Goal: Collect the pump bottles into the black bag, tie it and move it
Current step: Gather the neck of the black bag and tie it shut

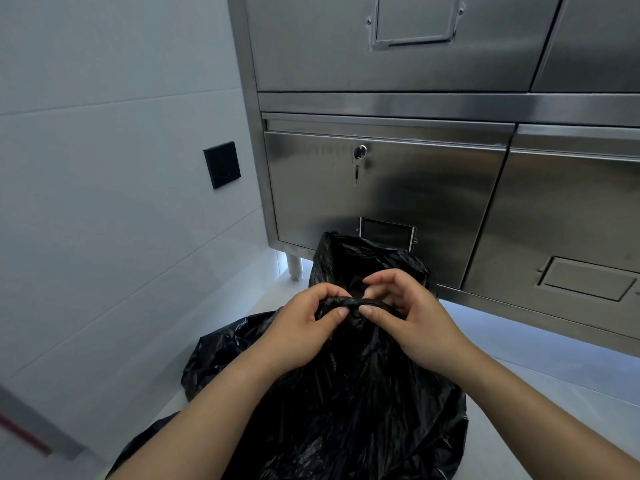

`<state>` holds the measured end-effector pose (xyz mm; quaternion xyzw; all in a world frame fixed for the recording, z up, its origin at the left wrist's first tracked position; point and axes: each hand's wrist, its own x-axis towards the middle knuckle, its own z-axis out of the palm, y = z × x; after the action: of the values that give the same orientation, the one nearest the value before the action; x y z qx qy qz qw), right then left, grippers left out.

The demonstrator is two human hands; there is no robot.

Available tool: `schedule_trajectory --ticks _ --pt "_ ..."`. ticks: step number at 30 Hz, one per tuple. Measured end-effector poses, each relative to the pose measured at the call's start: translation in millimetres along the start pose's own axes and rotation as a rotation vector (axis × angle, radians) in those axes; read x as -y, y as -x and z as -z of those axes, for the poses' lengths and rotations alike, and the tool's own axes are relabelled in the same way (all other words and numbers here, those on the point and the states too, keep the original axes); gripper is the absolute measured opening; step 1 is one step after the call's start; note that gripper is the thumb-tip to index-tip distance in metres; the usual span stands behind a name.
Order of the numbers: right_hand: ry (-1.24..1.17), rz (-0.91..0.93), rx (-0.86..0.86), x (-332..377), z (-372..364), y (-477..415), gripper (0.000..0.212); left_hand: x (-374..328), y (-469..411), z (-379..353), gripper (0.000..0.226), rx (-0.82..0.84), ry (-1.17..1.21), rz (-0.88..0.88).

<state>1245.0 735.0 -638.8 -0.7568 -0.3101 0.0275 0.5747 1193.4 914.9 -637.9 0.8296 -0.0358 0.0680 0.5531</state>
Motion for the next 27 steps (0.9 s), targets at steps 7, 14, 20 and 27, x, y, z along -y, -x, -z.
schedule_trajectory --ticks 7,14,20,27 --pt "0.206 0.213 -0.003 -0.1 -3.0 7.1 0.027 -3.5 1.3 3.1 0.015 -0.031 0.080 0.057" --pt "0.207 0.214 -0.066 -6.5 -8.2 7.7 0.024 -6.5 2.8 4.4 0.013 0.003 0.081 0.072" --pt "0.121 0.194 -0.163 -3.7 -8.2 5.8 0.010 -6.2 2.8 6.4 0.014 -0.010 0.106 0.044" --pt "-0.058 0.130 -0.238 -7.7 -7.1 2.5 0.022 -9.7 2.0 6.1 0.017 -0.033 0.187 0.036"
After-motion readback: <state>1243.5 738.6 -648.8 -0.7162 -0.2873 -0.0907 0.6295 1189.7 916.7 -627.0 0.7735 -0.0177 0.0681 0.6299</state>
